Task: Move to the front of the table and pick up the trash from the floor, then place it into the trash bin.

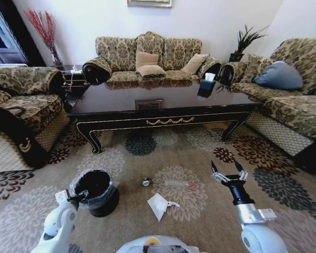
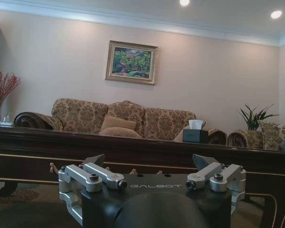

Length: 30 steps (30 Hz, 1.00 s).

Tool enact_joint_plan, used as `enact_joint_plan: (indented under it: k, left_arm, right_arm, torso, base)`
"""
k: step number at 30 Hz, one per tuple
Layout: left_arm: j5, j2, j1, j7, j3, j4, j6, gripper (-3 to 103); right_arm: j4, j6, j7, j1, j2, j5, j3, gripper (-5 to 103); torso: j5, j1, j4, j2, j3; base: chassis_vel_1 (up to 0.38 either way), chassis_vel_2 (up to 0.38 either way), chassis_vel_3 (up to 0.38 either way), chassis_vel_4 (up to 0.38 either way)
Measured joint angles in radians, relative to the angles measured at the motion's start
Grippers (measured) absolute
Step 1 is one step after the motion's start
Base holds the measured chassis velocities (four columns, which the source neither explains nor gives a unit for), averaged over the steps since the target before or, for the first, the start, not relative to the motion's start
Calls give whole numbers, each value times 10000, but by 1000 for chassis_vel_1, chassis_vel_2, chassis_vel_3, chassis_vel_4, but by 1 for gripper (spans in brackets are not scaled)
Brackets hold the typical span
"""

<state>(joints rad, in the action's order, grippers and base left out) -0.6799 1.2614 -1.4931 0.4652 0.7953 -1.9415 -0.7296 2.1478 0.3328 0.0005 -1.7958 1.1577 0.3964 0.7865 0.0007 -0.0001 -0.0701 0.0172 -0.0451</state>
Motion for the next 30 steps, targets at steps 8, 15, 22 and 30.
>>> enact_joint_plan:
  k: [8, 15, 22, 30]
  left_arm:
    - [185, -25, -104, -27, 69, -104, -17, 19]
    - [119, -126, -266, -103, 207, -351, -93, 2]
    - [-7, -172, -506, -37, 507, -870, -104, 2]
    - [-636, -282, -1304, -19, 1649, -2091, -91, 2]
  right_arm:
    - [-24, -1, 9, 23, -49, 8, 20, 100]
    - [-59, -1, 117, 101, -81, -22, -10, 100]
    - [-389, -201, 395, 428, -462, -142, -136, 100]
    - [-1220, -1386, 196, 1473, -1619, -6, -939, 100]
  torso:
    - [-12, 0, 1, 0, -3]
    - [-19, 1, -5, -2, -4]
    - [-9, 2, 2, -3, -5]
    - [-8, 2, 2, -2, -3]
  base:
    - [0, 0, 0, 0]
    - [0, 0, 0, 0]
    - [0, 0, 0, 0]
    - [0, 0, 0, 0]
